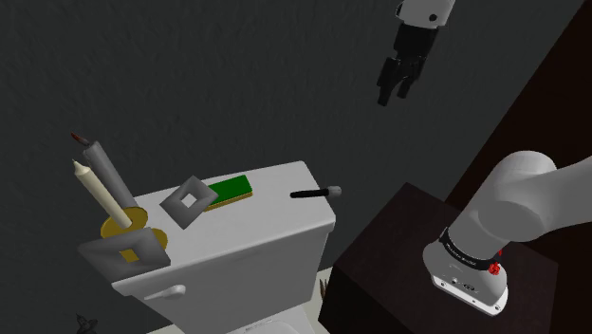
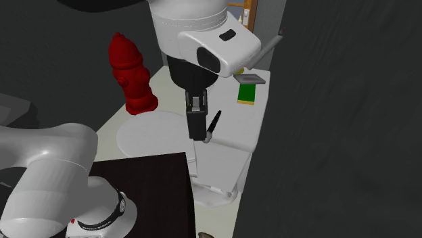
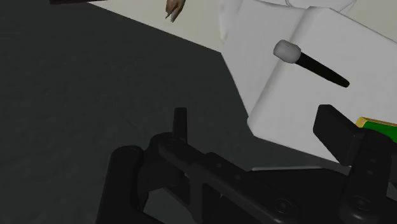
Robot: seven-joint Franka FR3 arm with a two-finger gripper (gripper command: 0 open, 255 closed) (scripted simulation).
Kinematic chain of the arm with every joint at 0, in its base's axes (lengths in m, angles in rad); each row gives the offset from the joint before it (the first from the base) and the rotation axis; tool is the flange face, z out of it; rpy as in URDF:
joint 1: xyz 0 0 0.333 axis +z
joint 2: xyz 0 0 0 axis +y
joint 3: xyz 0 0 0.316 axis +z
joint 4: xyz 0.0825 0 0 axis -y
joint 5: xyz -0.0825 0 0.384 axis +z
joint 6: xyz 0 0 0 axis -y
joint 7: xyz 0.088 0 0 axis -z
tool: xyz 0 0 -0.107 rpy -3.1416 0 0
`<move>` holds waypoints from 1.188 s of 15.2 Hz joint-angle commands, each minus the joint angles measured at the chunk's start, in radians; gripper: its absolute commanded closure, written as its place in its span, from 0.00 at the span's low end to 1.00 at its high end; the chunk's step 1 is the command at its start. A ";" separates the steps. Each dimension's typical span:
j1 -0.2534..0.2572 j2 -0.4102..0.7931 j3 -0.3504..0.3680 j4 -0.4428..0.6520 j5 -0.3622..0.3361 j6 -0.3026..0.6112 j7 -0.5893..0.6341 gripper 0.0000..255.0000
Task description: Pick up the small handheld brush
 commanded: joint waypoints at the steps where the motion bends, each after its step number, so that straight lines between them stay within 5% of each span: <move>1: 0.000 0.000 0.000 0.000 0.000 0.000 0.000 0.00; 18: 0.289 0.264 0.160 -0.222 -0.041 0.587 -0.448 0.00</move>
